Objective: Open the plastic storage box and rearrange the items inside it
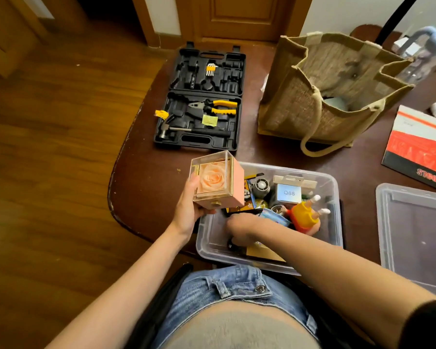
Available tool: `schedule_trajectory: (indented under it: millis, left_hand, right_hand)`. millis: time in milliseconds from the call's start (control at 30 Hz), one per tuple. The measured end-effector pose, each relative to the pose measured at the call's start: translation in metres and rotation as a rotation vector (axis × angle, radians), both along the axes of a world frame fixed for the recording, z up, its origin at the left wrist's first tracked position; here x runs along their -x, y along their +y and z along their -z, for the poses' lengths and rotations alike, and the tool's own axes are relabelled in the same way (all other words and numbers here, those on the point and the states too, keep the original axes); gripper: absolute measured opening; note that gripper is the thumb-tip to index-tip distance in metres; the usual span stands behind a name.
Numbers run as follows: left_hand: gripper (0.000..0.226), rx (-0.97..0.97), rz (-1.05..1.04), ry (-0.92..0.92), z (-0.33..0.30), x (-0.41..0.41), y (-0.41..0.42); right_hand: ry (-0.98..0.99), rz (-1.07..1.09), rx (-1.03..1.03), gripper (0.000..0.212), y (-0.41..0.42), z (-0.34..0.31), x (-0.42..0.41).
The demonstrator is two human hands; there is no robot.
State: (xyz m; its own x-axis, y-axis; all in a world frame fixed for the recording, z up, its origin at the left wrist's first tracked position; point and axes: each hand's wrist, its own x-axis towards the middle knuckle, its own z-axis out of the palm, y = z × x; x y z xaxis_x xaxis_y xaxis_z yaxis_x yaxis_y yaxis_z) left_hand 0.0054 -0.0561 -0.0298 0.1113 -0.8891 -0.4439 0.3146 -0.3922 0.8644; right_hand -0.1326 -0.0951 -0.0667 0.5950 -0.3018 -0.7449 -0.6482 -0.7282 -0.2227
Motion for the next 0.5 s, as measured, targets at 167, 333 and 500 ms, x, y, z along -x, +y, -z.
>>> schedule_trajectory:
  millis: [167,333,500]
  left_hand:
    - [0.063,-0.028,0.025,-0.066,-0.001,0.000,0.003]
    - [0.049,-0.009,0.066,-0.126,-0.006,0.000,0.002]
    - [0.049,0.009,0.040,-0.166,-0.009,0.000,0.007]
  right_hand:
    - [0.204,-0.237,0.087,0.038,-0.004,0.022,-0.013]
    - [0.245,-0.287,0.185,0.045,0.003,0.029,-0.011]
    - [0.144,-0.241,0.100,0.058,-0.017,0.008,0.015]
